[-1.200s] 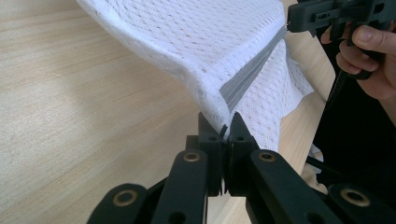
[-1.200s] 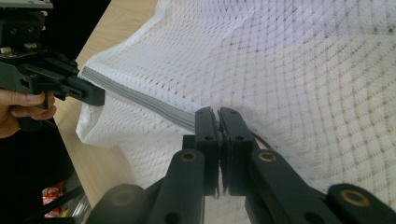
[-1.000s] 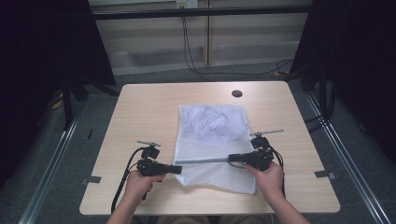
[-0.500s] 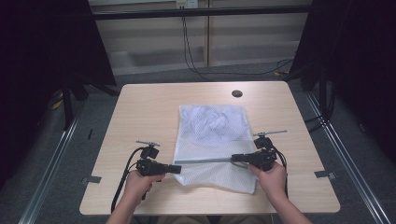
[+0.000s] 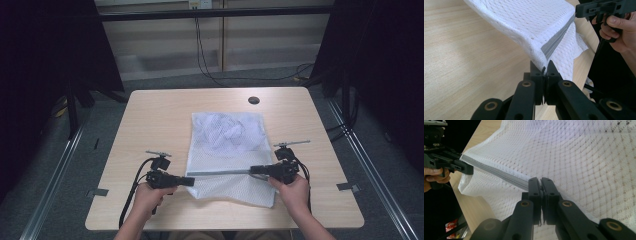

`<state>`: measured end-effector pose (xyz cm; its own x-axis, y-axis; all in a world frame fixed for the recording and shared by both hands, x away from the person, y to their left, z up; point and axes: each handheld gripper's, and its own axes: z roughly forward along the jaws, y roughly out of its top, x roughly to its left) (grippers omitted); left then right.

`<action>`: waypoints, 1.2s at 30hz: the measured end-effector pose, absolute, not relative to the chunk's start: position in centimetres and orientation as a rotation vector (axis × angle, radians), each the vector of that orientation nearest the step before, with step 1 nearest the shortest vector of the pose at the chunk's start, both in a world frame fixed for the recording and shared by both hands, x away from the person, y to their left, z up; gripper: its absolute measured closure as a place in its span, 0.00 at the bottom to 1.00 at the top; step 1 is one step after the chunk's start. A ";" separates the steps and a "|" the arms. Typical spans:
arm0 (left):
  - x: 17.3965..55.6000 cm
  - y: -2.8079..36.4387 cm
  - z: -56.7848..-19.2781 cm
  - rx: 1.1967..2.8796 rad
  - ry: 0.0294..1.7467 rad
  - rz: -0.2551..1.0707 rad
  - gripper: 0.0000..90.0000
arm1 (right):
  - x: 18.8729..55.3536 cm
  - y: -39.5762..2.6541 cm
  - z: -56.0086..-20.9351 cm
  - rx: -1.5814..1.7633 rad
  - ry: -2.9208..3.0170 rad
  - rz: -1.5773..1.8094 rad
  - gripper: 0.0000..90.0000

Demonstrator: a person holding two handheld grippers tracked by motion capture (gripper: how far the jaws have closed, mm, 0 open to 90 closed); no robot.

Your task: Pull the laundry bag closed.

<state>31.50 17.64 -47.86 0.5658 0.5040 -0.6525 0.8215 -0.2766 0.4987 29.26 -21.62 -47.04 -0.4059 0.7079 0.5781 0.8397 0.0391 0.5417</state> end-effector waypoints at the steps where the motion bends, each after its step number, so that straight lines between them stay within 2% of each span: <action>1: 31.5 17.6 -47.9 1.944 1.067 -0.469 0.98 | 29.2 -21.6 -47.0 -1.620 -2.148 -1.304 0.97; 36: 31.4 17.7 -47.8 1.943 1.066 -0.477 0.98 | 29.0 -22.7 -46.9 -1.628 -2.147 -1.307 0.97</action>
<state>31.44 17.66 -47.82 0.5643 0.4998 -0.6571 0.8230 -0.2782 0.4953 28.97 -22.75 -46.85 -0.4011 0.7115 0.5769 0.8391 0.0329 0.5429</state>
